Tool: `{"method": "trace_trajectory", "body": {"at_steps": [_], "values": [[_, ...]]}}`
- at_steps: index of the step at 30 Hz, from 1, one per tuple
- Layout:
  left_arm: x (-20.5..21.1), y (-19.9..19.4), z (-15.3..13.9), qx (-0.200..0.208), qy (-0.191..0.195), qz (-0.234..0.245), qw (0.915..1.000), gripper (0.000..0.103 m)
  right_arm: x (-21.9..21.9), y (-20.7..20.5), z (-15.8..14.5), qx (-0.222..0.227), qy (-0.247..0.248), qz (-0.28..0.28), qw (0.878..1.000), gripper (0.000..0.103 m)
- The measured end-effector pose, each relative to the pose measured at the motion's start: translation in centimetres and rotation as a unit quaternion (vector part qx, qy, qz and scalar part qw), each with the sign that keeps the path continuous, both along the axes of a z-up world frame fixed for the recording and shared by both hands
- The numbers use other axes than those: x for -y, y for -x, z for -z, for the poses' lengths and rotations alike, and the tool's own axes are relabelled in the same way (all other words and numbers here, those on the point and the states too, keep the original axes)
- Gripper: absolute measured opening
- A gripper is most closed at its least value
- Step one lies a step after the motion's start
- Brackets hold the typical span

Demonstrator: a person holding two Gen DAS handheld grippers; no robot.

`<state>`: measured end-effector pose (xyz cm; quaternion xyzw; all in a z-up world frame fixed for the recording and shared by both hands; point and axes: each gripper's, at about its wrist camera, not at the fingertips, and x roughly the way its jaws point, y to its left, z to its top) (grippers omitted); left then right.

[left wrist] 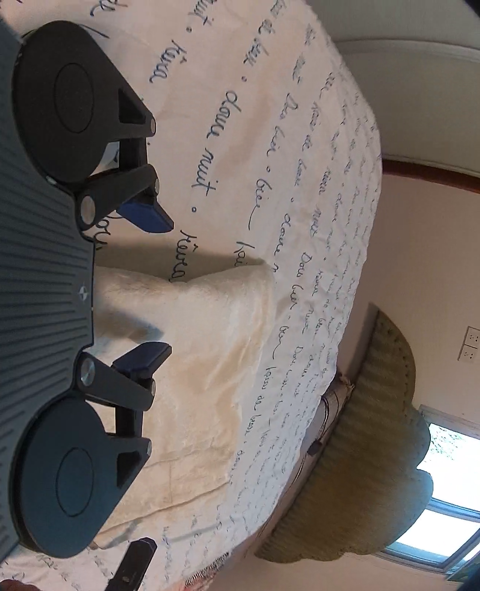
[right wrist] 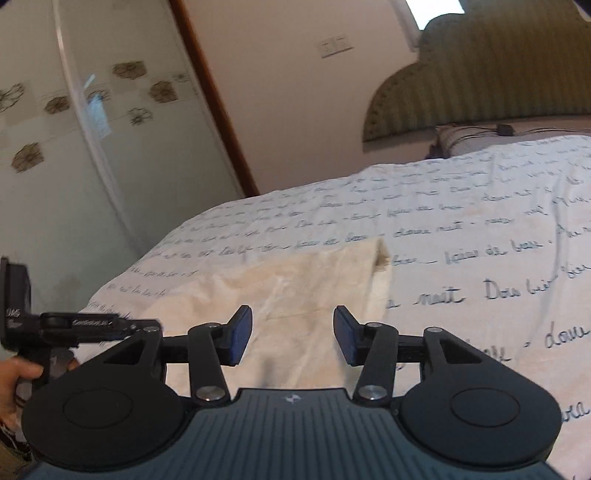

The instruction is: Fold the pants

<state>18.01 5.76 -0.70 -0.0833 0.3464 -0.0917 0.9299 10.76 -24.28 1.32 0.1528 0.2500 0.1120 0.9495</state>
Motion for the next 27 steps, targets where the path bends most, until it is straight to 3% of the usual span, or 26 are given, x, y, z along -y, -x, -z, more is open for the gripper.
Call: {"method": "trace_trajectory", "body": {"at_steps": [2, 5, 12, 15, 19, 27], "values": [[0.6, 1.2, -0.1, -0.001, -0.028, -0.003, 0.9996, 0.073, -1.8, 0.1, 0.5, -0.014, 0.018, -0.032, 0.999, 0.048], [1.1, 2.5, 0.0, -0.008, -0.041, -0.005, 0.9991, 0.074, -3.8, -0.5, 2.3, -0.046, 0.082, -0.024, 0.995, 0.046], [1.8, 3.7, -0.2, -0.008, -0.062, -0.009, 0.9980, 0.077, -6.2, 0.2, 1.4, -0.033, 0.116, -0.007, 0.993, 0.048], [2.1, 3.7, -0.1, -0.009, -0.072, -0.009, 0.9973, 0.079, -7.2, -0.4, 2.6, -0.049, 0.153, -0.011, 0.987, 0.048], [2.1, 3.9, 0.3, -0.011, -0.083, -0.012, 0.9964, 0.083, -6.5, -0.4, 3.4, -0.047, 0.127, -0.005, 0.991, 0.048], [2.4, 5.3, -0.1, -0.006, -0.094, -0.012, 0.9955, 0.083, -8.0, 2.2, 2.1, -0.039, 0.134, 0.002, 0.990, 0.056]]}}
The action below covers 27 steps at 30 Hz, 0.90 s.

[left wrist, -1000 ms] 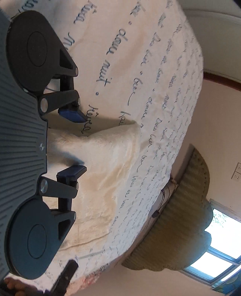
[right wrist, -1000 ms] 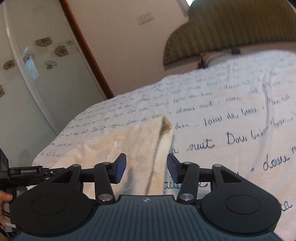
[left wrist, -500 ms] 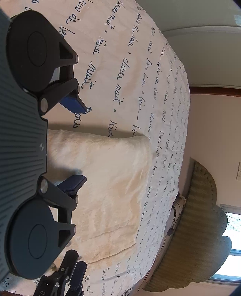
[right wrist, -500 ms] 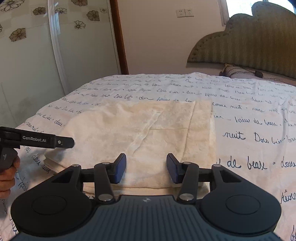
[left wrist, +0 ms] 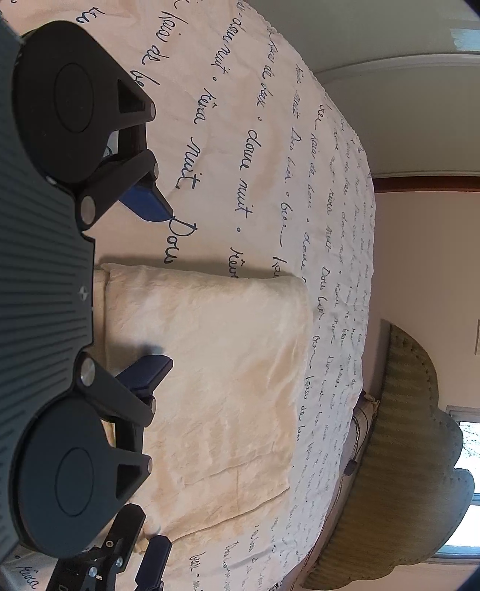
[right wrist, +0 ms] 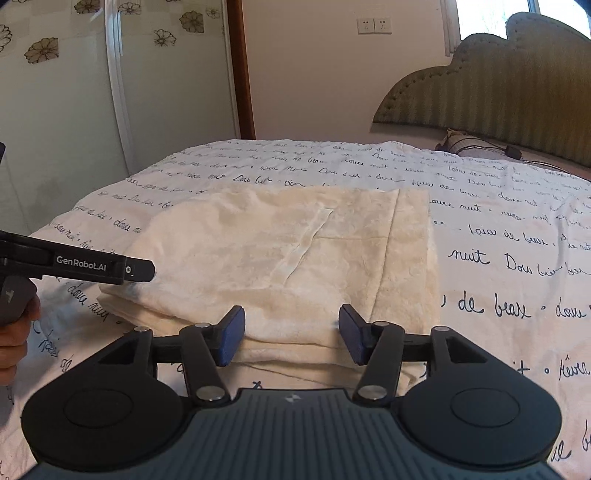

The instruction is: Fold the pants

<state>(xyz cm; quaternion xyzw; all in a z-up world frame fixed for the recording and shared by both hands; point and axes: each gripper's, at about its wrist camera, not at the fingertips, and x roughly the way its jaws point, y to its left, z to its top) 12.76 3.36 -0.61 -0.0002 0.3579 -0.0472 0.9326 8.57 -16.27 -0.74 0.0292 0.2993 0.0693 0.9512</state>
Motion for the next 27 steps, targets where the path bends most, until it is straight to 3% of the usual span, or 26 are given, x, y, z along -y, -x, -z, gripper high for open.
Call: {"method": "trace_trajectory", "body": {"at_steps": [5, 13, 17, 20, 22, 27], "values": [[0.3, 1.9, -0.2, 0.001, 0.001, 0.000, 1.0000, 0.083, -0.3, 1.7, 0.3, -0.013, -0.008, 0.005, 1.000, 0.059], [1.5, 7.5, 1.0, -0.002, 0.011, 0.041, 0.9991, 0.082, 0.1, 4.8, 1.5, -0.066, -0.038, 0.040, 0.996, 0.075], [2.1, 8.5, 2.1, -0.005, 0.005, 0.048, 0.9988, 0.084, -0.9, 6.0, 0.8, -0.091, -0.038, 0.041, 0.994, 0.080], [2.3, 8.4, 2.4, 0.007, -0.004, 0.041, 0.9991, 0.086, -1.8, 6.5, -0.2, -0.085, -0.050, 0.019, 0.995, 0.081], [2.5, 8.1, 2.7, 0.021, -0.021, 0.032, 0.9991, 0.089, -2.4, 6.3, -0.7, -0.073, -0.043, 0.017, 0.996, 0.091], [2.6, 8.1, 3.7, 0.034, -0.043, 0.030, 0.9980, 0.097, -3.2, 4.9, 0.8, -0.073, 0.002, 0.054, 0.996, 0.093]]}}
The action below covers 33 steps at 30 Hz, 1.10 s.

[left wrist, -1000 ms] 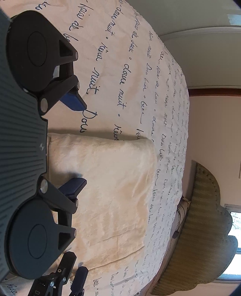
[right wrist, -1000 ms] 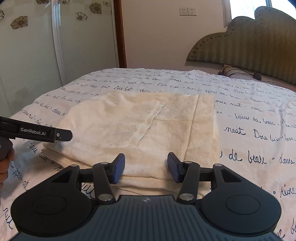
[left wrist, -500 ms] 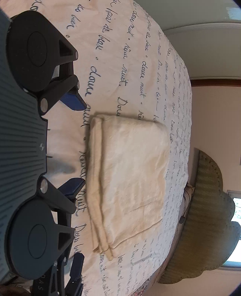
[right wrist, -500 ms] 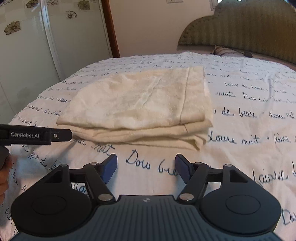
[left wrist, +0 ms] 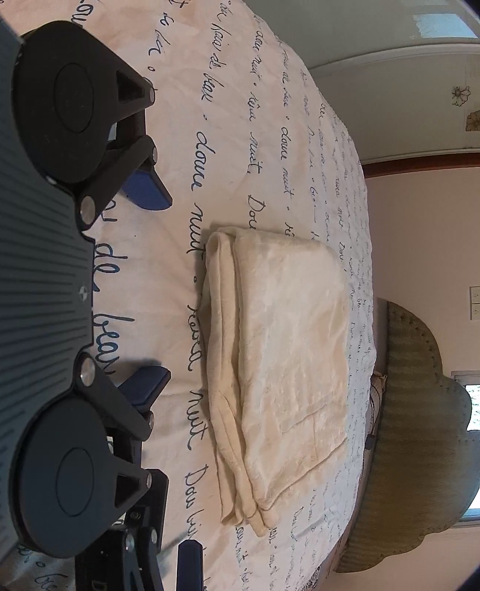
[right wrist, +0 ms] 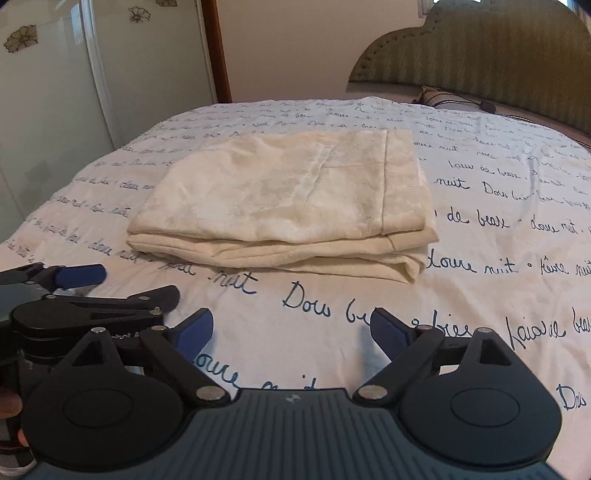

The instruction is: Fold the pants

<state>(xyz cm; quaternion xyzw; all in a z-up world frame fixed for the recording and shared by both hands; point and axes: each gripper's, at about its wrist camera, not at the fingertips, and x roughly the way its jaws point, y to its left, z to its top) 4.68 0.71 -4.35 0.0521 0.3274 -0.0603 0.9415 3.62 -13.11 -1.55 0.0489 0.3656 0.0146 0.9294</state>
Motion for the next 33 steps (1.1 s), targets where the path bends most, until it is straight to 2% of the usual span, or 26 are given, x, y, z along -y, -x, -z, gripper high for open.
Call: {"method": "trace_trajectory", "body": {"at_steps": [2, 5, 7, 8, 16, 20, 25, 30, 33], "values": [[0.1, 0.3, 0.6, 0.013, -0.001, -0.006, 0.9999, 0.101, 0.1, -0.1, 1.0, -0.001, 0.006, 0.011, 1.000, 0.093], [0.1, 0.0, 0.7, 0.009, -0.002, -0.012, 0.9999, 0.103, -0.1, 0.0, 2.1, 0.014, 0.019, 0.027, 0.999, 0.094], [0.0, 0.0, 0.8, 0.007, 0.003, -0.012, 0.9999, 0.103, 0.2, 0.2, 2.7, 0.028, 0.015, 0.036, 0.999, 0.102], [0.0, 0.0, 0.9, 0.008, 0.002, -0.012, 0.9999, 0.103, 0.3, 0.2, 2.9, 0.031, 0.012, 0.039, 0.999, 0.103], [-0.1, -0.1, 1.0, 0.006, 0.003, -0.011, 0.9999, 0.103, 0.2, 0.4, 3.2, 0.040, 0.013, 0.043, 0.998, 0.103], [0.1, 0.0, 1.0, 0.008, -0.002, -0.011, 0.9999, 0.103, -0.3, 0.7, 3.0, 0.047, 0.040, 0.061, 0.996, 0.103], [0.1, 0.0, 1.0, 0.007, -0.003, -0.012, 0.9999, 0.103, 0.3, 0.3, 3.2, 0.033, 0.022, 0.057, 0.998, 0.103], [-0.1, 0.0, 1.0, 0.007, -0.002, -0.014, 0.9999, 0.103, -0.8, 0.7, 3.0, 0.051, 0.070, 0.073, 0.994, 0.103], [-0.2, 0.2, 0.9, 0.012, 0.002, -0.018, 0.9998, 0.103, -0.7, 0.4, 2.8, 0.039, 0.069, 0.064, 0.995, 0.103]]}}
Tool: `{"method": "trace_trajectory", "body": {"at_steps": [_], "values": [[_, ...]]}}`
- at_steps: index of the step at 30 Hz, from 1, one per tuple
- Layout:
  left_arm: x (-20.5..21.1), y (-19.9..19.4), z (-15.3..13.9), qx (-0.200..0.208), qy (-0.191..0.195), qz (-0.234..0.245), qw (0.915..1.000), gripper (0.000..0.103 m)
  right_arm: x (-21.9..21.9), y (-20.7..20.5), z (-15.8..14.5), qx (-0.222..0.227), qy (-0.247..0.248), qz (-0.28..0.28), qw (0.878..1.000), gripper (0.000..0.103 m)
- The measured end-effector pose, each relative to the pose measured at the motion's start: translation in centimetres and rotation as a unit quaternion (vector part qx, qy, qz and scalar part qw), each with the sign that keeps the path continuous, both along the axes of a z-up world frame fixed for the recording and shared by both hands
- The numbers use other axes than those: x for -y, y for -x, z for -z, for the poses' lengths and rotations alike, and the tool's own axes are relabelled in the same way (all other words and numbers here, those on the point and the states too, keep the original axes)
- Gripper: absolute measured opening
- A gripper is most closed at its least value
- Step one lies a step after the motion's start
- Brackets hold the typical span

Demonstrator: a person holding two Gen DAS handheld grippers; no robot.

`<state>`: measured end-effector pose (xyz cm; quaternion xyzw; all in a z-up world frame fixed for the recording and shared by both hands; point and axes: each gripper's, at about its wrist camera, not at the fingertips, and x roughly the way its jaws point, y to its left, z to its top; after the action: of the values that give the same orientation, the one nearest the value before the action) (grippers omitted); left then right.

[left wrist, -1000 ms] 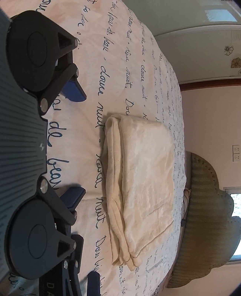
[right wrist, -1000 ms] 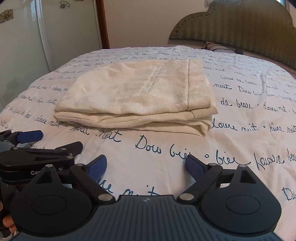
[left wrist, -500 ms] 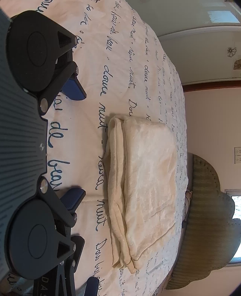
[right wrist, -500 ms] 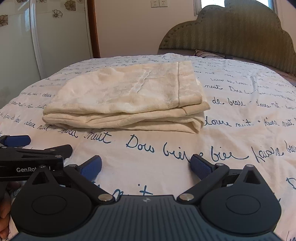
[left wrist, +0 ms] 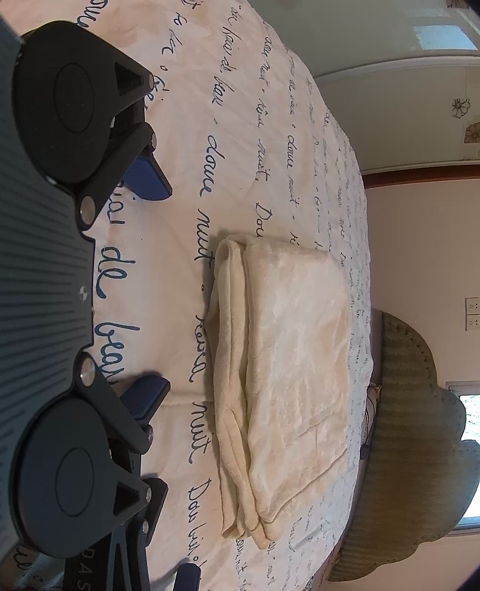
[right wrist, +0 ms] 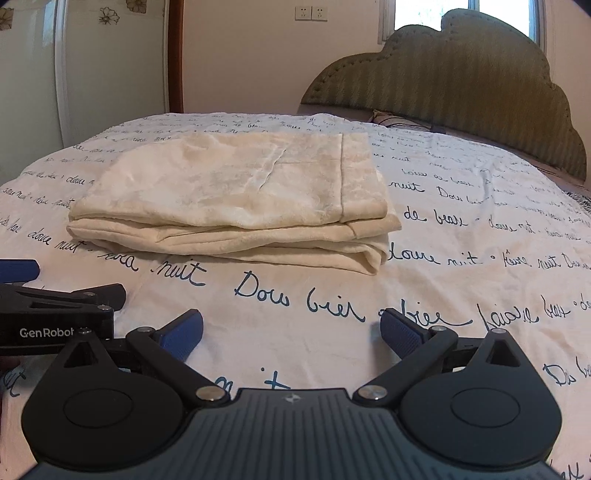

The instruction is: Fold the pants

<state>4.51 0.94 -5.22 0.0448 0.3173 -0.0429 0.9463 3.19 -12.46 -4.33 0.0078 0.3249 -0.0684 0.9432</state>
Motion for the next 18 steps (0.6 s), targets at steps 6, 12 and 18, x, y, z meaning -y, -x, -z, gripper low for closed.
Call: {"method": "trace_trajectory", "body": {"at_steps": [6, 12, 18], "values": [[-0.3, 0.2, -0.1, 0.002, -0.007, -0.024, 0.9997, 0.103, -0.3, -1.1, -0.2, -0.016, 0.015, -0.029, 0.999, 0.103], [-0.4, 0.1, -0.1, -0.001, -0.002, -0.017, 0.9999, 0.103, 1.4, -1.6, 0.6, -0.013, -0.046, -0.037, 0.998, 0.103], [-0.4, 0.1, -0.1, -0.003, -0.003, -0.019, 0.9998, 0.103, 1.2, -1.4, 0.6, -0.010, -0.046, -0.036, 0.998, 0.103]]}}
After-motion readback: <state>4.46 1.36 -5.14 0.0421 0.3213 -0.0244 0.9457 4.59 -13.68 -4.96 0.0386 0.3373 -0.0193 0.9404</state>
